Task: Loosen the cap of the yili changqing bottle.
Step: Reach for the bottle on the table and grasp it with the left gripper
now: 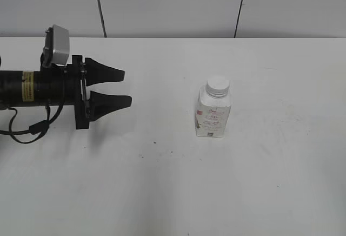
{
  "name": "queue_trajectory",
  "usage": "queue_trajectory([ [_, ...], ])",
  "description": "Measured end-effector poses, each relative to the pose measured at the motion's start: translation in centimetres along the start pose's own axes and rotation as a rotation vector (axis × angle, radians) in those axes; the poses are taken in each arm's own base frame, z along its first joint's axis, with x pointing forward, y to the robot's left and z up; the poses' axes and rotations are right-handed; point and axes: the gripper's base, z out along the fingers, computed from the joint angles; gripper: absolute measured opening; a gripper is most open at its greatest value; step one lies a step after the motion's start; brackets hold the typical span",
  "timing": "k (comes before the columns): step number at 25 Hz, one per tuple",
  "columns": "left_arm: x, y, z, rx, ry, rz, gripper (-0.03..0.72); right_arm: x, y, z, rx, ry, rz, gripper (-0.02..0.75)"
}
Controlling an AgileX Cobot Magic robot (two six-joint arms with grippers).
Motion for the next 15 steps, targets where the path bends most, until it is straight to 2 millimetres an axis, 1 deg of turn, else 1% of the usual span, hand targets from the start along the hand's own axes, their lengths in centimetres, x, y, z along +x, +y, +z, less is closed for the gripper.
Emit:
queue_trajectory([
  [4, 0.2, 0.1, 1.7, 0.067, -0.001, 0.021, 0.503, 0.0, 0.0, 0.0, 0.000, 0.000, 0.000, 0.584],
  [7, 0.3, -0.2, 3.7, 0.124, -0.001, -0.005, 0.505, 0.0, 0.0, 0.0, 0.000, 0.000, 0.000, 0.584],
  [11, 1.1, -0.6, 6.4, 0.195, 0.003, -0.015, 0.507, 0.0, 0.0, 0.0, 0.000, 0.000, 0.000, 0.584],
  [15, 1.6, -0.2, 8.4, 0.228, -0.002, -0.007, 0.507, 0.0, 0.0, 0.0, 0.000, 0.000, 0.000, 0.584],
])
